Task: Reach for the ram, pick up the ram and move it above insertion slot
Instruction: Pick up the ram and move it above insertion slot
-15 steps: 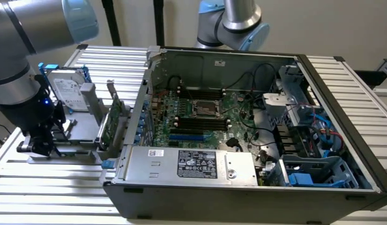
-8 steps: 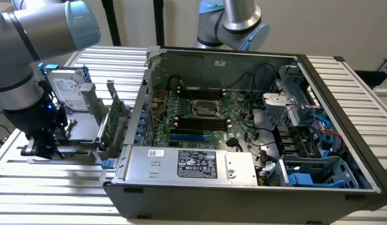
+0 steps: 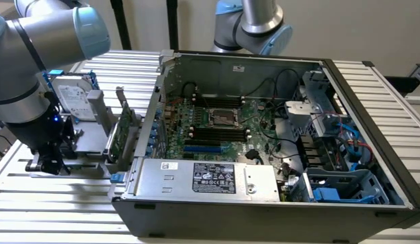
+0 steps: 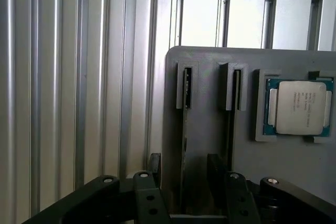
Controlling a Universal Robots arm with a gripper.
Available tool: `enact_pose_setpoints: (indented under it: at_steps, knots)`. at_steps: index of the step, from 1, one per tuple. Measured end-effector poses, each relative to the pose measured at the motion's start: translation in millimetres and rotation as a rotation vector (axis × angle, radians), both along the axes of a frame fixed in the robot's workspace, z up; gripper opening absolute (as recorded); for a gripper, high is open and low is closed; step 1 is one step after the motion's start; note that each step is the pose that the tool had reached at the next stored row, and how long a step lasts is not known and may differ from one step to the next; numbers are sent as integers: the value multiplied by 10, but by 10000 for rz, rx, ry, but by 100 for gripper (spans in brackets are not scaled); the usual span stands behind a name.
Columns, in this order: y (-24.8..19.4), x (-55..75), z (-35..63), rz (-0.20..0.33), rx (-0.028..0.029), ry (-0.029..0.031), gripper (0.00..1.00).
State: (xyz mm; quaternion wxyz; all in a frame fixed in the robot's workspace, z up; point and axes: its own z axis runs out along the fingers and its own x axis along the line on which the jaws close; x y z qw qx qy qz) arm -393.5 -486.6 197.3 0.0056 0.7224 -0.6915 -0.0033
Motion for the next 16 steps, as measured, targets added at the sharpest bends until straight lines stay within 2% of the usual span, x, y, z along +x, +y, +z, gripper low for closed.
enact_pose_setpoints:
  at_steps: [2,4,5,6,11,14,16]
  knots:
    - [0,1,-4,1,5,-3,46]
    - [0,3,-5,0,8,-3,33]
    - [0,5,-6,1,10,-4,33]
    - [0,8,-7,2,13,-5,27]
    - [0,15,-6,1,15,-2,27]
    - [0,15,-6,1,15,-2,14]
    - [0,15,-6,1,15,-2,14]
